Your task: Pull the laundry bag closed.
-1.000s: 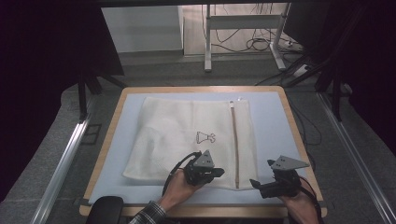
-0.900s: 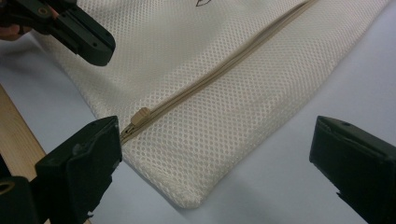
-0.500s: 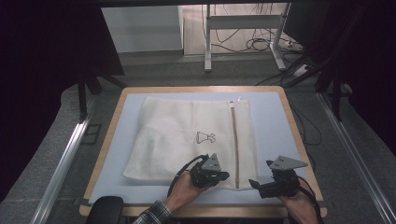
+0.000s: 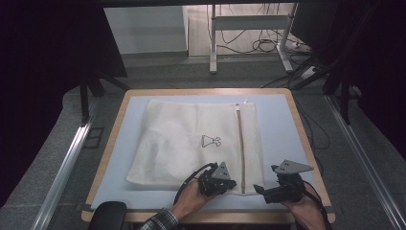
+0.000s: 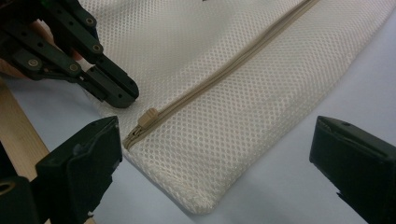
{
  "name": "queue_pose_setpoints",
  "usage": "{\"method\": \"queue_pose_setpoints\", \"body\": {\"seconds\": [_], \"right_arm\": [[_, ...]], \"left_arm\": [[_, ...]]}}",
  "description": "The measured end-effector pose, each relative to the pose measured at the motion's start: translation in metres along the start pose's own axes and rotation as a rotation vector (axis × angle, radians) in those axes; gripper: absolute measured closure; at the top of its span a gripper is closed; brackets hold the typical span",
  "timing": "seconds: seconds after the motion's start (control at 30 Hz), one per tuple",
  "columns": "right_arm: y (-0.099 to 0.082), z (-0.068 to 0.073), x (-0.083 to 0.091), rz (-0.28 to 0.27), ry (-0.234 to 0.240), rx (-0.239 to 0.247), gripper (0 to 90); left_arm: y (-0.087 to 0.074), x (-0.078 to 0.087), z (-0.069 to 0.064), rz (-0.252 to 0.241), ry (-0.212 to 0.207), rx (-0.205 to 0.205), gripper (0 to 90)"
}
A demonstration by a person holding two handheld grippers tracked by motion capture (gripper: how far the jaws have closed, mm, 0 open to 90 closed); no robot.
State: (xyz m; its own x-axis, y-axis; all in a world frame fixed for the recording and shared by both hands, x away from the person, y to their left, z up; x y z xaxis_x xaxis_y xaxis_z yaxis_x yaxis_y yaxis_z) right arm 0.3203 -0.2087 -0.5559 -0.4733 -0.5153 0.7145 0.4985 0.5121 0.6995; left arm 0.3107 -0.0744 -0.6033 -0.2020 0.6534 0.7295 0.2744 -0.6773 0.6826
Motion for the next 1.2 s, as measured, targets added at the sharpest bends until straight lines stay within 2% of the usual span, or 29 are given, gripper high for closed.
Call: {"method": "queue_pose_setpoints", "body": {"seconds": [0.03, 0.17, 0.2, 0.3, 0.33, 0.43, 0.53, 0.7, 0.73, 0.77, 0.87, 0.97, 1.0, 1.2], "right_arm": [[0.0, 0.0, 0.0, 0.001, 0.003, 0.002, 2.7], [0.001, 0.003, -0.001, -0.004, 0.02, 0.002, 2.7], [0.001, 0.005, -0.001, 0.0, 0.025, 0.01, 2.8], [0.001, 0.006, -0.002, 0.008, 0.03, 0.018, 3.3], [0.002, 0.009, -0.003, 0.013, 0.034, 0.029, 5.5], [0.004, 0.011, -0.003, 0.013, 0.038, 0.03, 8.8], [0.003, 0.012, -0.006, 0.031, 0.043, 0.026, 15.8], [0.004, 0.013, -0.009, 0.043, 0.049, 0.028, 24.3], [0.004, 0.014, -0.01, 0.047, 0.058, 0.022, 27.3], [0.004, 0.016, -0.012, 0.053, 0.088, 0.013, 33.3], [0.005, 0.018, -0.014, 0.058, 0.103, 0.018, 37.4], [0.007, 0.021, -0.016, 0.054, 0.12, 0.033, 44.0], [0.009, 0.024, -0.018, 0.047, 0.134, 0.053, 48.4], [0.011, 0.03, -0.026, 0.055, 0.156, 0.102, 56.7]], "left_arm": [[0.0, 0.0, 0.0, -0.008, -0.002, 0.013, 87.5], [0.0, -0.001, -0.001, -0.024, -0.008, 0.019, 88.1], [-0.001, -0.001, 0.0, -0.018, -0.002, 0.007, 88.0], [-0.001, -0.001, -0.001, -0.025, 0.004, 0.005, 88.1], [-0.002, -0.001, 0.0, -0.016, 0.006, -0.007, 88.1], [-0.002, -0.001, -0.001, -0.019, 0.005, -0.006, 88.1], [-0.001, -0.001, -0.001, -0.029, -0.002, 0.012, 88.1], [-0.001, -0.001, -0.001, -0.024, -0.002, 0.008, 88.1], [-0.001, -0.001, -0.001, -0.024, -0.003, 0.012, 88.1], [-0.001, -0.001, -0.001, -0.025, -0.004, 0.013, 88.1], [-0.002, -0.001, -0.001, -0.018, -0.005, 0.007, 88.1], [-0.002, -0.001, 0.0, -0.017, -0.007, 0.005, 88.1], [-0.002, -0.001, 0.0, -0.017, -0.007, 0.006, 88.1], [-0.001, -0.001, -0.001, -0.031, -0.012, 0.024, 88.0]]}}
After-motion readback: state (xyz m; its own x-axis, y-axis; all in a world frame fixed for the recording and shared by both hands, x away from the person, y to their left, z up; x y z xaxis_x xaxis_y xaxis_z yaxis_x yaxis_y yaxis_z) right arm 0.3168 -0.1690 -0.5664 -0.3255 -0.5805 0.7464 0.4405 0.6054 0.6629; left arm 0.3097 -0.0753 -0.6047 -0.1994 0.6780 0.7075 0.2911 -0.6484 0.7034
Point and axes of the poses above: each handheld gripper's, and its own axes: x roughly backward along the jaws, y roughly out of its top, z roughly to its left, the point moved 10 cm from there along -x, roughly forward along the jaws, and after that the axes turned 5 degrees about z, right-handed, at the moved point
